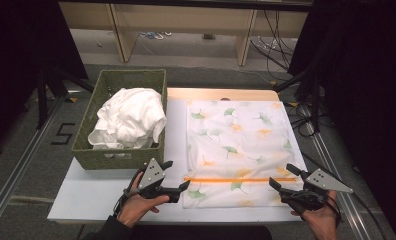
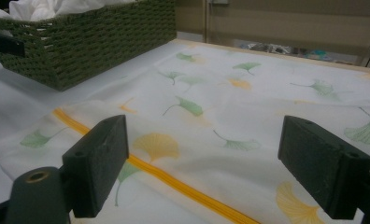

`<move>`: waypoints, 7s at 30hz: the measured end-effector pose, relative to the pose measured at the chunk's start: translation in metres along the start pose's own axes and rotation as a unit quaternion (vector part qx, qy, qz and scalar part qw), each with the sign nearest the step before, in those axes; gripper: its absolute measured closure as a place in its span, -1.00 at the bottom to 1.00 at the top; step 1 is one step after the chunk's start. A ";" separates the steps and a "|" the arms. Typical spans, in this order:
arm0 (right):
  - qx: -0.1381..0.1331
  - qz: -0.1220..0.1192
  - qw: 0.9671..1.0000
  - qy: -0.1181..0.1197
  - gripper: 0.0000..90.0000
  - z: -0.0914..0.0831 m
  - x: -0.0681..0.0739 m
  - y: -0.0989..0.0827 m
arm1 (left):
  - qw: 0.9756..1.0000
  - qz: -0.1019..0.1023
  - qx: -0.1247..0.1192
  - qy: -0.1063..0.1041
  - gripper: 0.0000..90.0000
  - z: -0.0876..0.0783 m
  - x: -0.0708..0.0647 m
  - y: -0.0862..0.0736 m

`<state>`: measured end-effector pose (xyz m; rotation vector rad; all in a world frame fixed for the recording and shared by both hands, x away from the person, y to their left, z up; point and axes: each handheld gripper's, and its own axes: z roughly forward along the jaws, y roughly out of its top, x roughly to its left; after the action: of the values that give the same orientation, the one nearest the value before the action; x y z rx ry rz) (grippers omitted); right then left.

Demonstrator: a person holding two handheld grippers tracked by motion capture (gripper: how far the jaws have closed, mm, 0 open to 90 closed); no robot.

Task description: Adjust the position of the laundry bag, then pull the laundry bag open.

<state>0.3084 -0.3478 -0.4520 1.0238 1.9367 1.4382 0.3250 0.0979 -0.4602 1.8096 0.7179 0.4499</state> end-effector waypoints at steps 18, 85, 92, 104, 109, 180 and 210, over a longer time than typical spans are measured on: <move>0.014 0.002 1.000 -0.024 -0.58 0.003 -0.009 -0.005 | 0.999 0.005 0.037 -0.023 -0.63 0.018 0.009 0.002; 0.182 0.044 0.981 -0.047 1.00 0.109 -0.098 0.014 | 0.984 0.000 0.176 -0.033 0.90 0.034 0.041 -0.013; 0.181 0.023 0.983 -0.028 1.00 0.123 -0.079 0.022 | 0.984 -0.005 0.179 -0.020 0.90 0.021 0.048 -0.017; 0.181 0.001 0.983 -0.039 1.00 0.121 -0.081 0.022 | 0.982 -0.008 0.184 -0.037 0.89 0.034 0.041 -0.018; 0.178 0.014 0.982 -0.053 1.00 0.125 -0.090 0.022 | 0.982 -0.003 0.185 -0.033 0.89 0.041 0.043 -0.016; 0.225 0.063 0.972 -0.037 0.33 0.028 -0.074 -0.017 | 0.984 0.042 0.139 -0.102 -0.47 0.106 -0.050 0.016; 0.208 0.044 0.977 -0.028 0.90 0.029 -0.056 0.000 | 0.978 0.046 0.145 -0.142 -0.34 0.142 -0.073 0.030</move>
<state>0.3632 -0.3764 -0.4629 1.3317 2.2269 1.0527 0.3657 -0.0589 -0.4776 2.1341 0.5218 0.1418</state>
